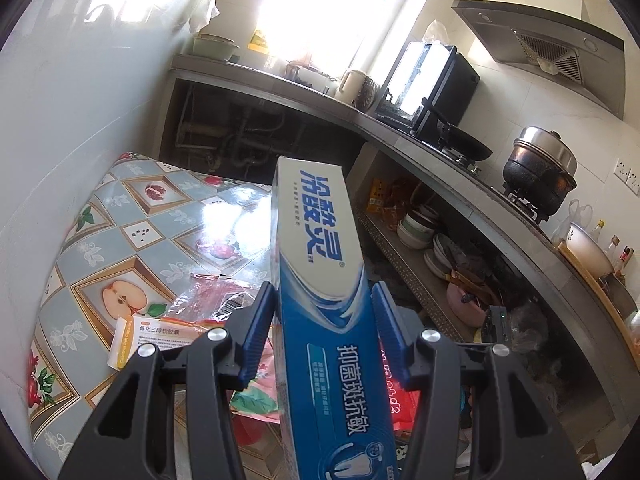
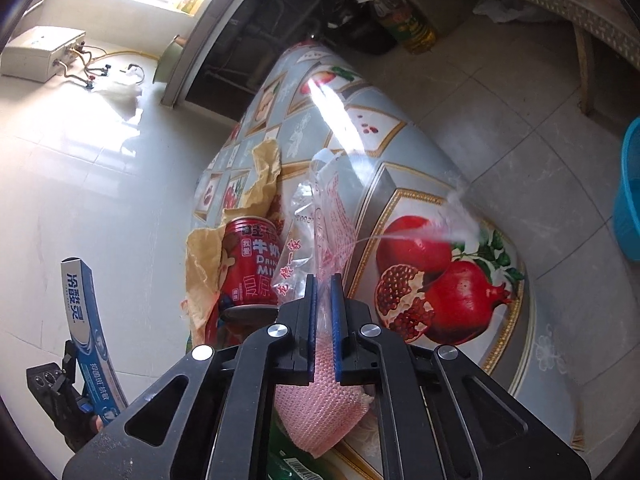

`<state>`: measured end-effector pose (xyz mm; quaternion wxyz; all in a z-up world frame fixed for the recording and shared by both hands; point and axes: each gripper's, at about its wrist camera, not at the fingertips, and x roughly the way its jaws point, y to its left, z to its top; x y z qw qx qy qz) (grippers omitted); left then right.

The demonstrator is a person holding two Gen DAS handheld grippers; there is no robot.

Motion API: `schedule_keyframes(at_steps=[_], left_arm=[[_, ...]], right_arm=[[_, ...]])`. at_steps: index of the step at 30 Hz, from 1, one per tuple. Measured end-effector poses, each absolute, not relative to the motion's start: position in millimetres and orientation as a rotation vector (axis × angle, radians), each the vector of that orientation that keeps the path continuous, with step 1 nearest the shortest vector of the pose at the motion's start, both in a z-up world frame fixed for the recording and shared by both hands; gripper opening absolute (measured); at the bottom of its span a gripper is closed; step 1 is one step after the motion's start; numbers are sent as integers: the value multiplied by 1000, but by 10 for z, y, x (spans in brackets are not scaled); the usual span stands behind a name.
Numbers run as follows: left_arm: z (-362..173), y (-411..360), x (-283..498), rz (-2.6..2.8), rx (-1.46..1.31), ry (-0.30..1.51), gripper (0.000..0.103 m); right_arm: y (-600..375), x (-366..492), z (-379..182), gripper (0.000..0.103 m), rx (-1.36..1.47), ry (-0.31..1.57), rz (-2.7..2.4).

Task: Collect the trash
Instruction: 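Lift the toothpaste box with the left tool while the right tool grasps the clear plastic bag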

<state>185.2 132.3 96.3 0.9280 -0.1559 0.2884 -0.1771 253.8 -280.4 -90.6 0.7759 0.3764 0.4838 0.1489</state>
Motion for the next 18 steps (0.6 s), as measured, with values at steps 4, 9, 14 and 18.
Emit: schedule_keyframes(at_steps=[4,9,14,18], left_arm=[[999,1301,1794,-388,-334,580,49],[1062,1185,1752,-449,-348,578,49],[1163,947,1723,-523,-320,574,49],[1235,673,1731,-586,-301,593,49]], right_arm=[[-2897,2358,-612,5,729,960,254],[-3047,2042,-324,5,663,876,175],[-3203,1672,-123,5,617,794,104],[-3385,1403,-59,5,632,739,68]])
